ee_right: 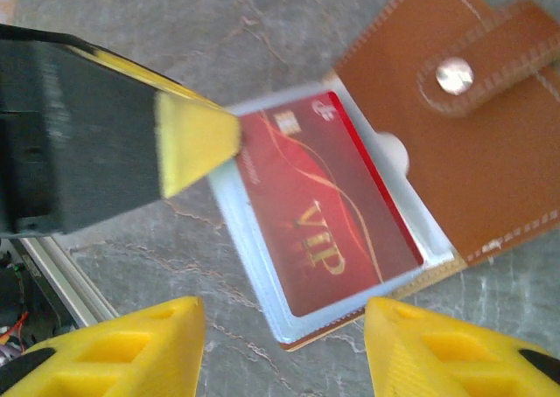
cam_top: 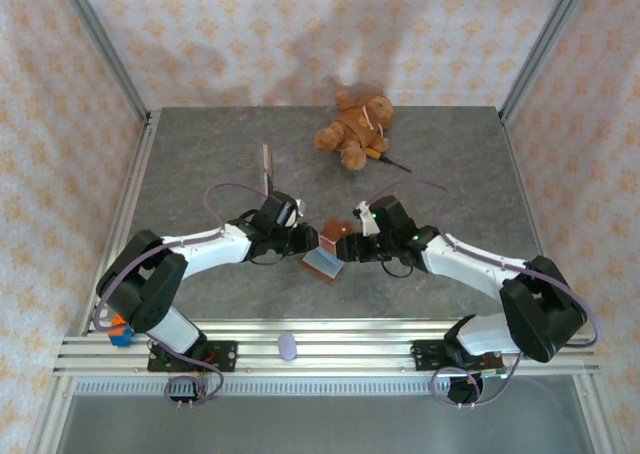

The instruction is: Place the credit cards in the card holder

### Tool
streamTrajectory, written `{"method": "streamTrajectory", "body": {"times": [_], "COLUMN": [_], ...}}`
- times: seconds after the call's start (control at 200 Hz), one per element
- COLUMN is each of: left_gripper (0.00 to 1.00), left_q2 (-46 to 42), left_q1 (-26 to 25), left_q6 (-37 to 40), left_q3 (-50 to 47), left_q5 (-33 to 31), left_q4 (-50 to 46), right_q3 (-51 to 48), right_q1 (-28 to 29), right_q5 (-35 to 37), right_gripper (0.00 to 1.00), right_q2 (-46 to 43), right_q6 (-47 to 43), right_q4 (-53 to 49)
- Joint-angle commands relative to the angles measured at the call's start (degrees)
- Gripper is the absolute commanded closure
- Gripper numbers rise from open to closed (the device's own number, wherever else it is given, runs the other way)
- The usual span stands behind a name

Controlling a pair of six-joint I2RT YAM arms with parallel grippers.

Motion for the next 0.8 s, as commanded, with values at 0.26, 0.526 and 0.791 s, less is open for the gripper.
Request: {"method": "streamTrajectory", "body": {"times": [0.26,0.526,0.791], "left_gripper": [0.8,0.8,0.8], "left_q2": [1.14,2.99,3.51], "left_q1": [1.43,1.99,2.29], "left_q6": [2.86,3.31,2.75], "left_q3": [1.09,2.09,2.9], "left_q5": [0.84,2.68,4.47], "left_q4": [0.67,1.39,2.6], "right_q3": [8.21,7.87,8.0], "right_q1": [-0.96,-0.2,0.85], "right_q5": [-0.99,-3.04,-3.55], "right_gripper": [0.49,0.42,0.39], "right_q2": [8.27,14.88,17.83], "right_q6": [-7.96,-5.2,-4.5], "right_q4": [-7.89,-4.4,-2.75]}}
